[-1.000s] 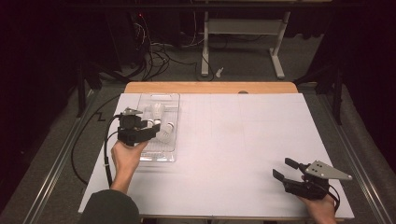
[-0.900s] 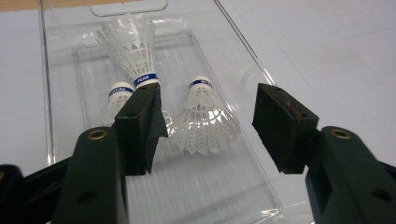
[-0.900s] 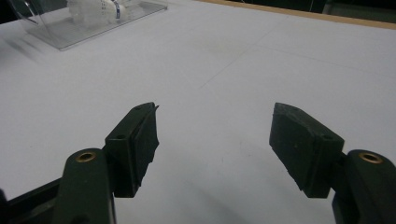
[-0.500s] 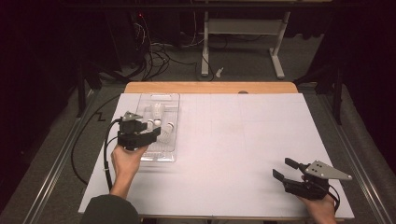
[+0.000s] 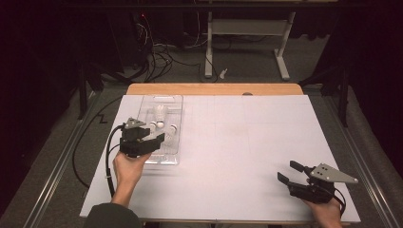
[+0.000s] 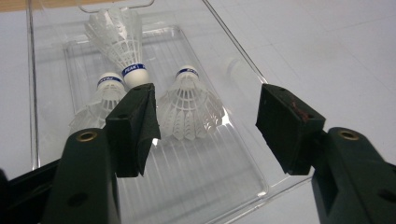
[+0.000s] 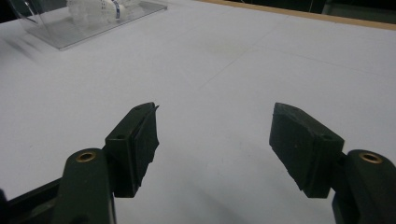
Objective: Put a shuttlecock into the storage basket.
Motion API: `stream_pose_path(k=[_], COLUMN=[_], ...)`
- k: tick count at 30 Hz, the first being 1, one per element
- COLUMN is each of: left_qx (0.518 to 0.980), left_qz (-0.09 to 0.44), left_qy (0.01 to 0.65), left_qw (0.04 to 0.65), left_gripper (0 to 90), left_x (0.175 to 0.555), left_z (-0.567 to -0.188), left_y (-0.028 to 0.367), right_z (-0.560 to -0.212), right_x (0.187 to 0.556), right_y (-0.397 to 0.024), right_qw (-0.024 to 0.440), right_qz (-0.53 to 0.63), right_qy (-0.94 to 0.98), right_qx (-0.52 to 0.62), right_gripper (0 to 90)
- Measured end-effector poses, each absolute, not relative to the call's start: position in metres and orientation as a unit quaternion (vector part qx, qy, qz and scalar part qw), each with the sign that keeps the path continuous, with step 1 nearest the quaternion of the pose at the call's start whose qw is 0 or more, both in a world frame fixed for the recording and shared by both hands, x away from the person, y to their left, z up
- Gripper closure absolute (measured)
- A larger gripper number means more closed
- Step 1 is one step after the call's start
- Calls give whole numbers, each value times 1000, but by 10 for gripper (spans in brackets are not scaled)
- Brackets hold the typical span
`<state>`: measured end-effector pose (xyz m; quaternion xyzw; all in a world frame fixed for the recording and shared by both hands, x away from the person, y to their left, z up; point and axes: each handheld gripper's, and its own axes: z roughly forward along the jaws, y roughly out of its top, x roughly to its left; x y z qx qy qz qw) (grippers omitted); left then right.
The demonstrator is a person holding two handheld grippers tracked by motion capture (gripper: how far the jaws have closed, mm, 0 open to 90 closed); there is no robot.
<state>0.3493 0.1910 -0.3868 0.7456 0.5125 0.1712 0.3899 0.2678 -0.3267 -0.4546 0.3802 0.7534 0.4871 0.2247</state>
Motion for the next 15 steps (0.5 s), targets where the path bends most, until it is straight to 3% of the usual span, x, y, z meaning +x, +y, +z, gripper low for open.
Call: stream_pose_path(k=[15], left_qx=[739], left_qz=[170], left_qy=[508], left_qw=[409], left_gripper=[388], left_x=[338], left_z=[-388], left_y=[190], right_z=[-455], right_x=[268], right_y=[-327], right_qw=[225], right_qz=[487], right_qy=[753], right_qx=[380], right_gripper=[327])
